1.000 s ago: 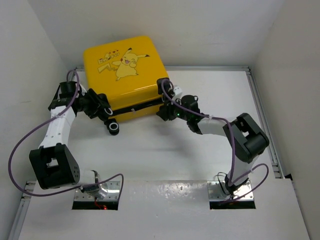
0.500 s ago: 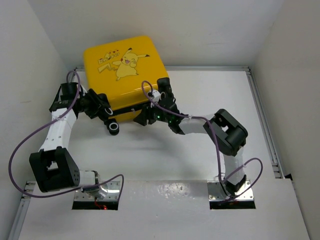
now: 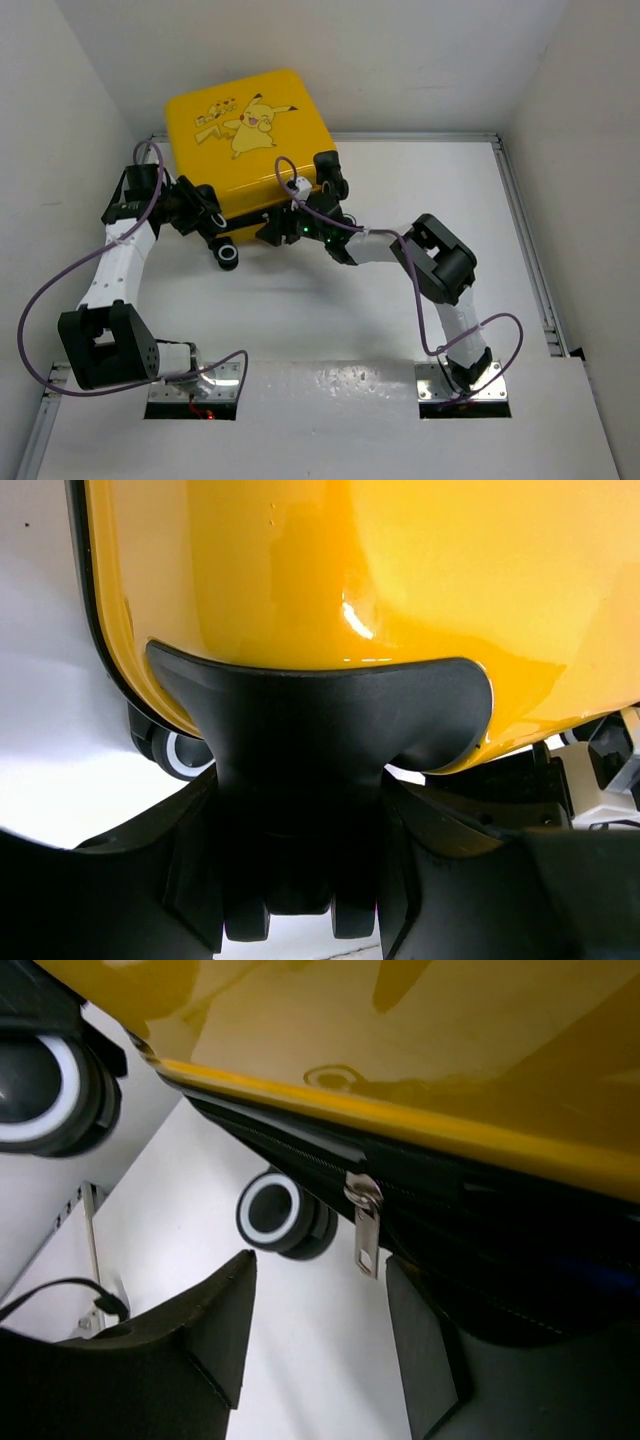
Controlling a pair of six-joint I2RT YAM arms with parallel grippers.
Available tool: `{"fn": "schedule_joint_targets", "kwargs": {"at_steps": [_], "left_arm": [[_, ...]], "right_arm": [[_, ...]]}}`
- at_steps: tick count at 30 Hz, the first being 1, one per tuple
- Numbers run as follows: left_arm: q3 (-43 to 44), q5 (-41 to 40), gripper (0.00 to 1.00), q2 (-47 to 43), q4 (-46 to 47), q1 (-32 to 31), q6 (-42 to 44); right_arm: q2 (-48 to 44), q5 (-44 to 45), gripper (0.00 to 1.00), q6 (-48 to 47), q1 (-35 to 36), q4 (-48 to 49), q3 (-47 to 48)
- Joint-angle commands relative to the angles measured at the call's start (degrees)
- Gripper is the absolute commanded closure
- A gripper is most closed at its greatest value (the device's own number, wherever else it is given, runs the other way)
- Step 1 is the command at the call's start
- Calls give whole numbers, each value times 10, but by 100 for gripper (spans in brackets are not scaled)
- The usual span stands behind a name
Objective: Pack the luggage
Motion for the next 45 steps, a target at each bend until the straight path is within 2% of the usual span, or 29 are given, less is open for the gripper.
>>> {"fn": "schedule_joint_targets", "kwargs": {"at_steps": [1,9,16,18,21,23,25,27,30,35,41,45], "left_arm": [[5,4,100,-21,-18,-11,-14],[0,-1,100,-21,-18,-11,-9],[-5,-6,100,-21,-18,-11,-9],[-5,-6,100,-21,-18,-11,-9],[-5,-6,100,-21,-18,-11,-9],[-5,-6,100,-21,-18,-11,-3],[-5,-6,100,-21,-18,-11,-3],[-5,-6,100,-21,-18,-11,-3],[-11,-6,100,-21,-18,-11,-3],[-11,-6,100,-21,-18,-11,-3],[-11,-6,100,-21,-18,-11,-3],[-11,-6,100,-21,-18,-11,-3]], "right_arm": [[12,47,46,39,-9,34,45],[6,89,59,120,-19,-8,54],[14,117,75,130,-27,-82,77],[13,127,76,129,-26,-103,77],[12,128,76,131,-27,-137,75],[1,106,69,138,-31,-134,55],[-7,88,55,157,-35,-126,33],[-20,60,49,182,-34,-119,-1],[-30,37,47,212,-32,-144,-24],[-41,58,46,220,-22,-164,-57],[-20,61,46,195,-24,-143,-30],[-10,35,46,147,-32,-84,-15]]}}
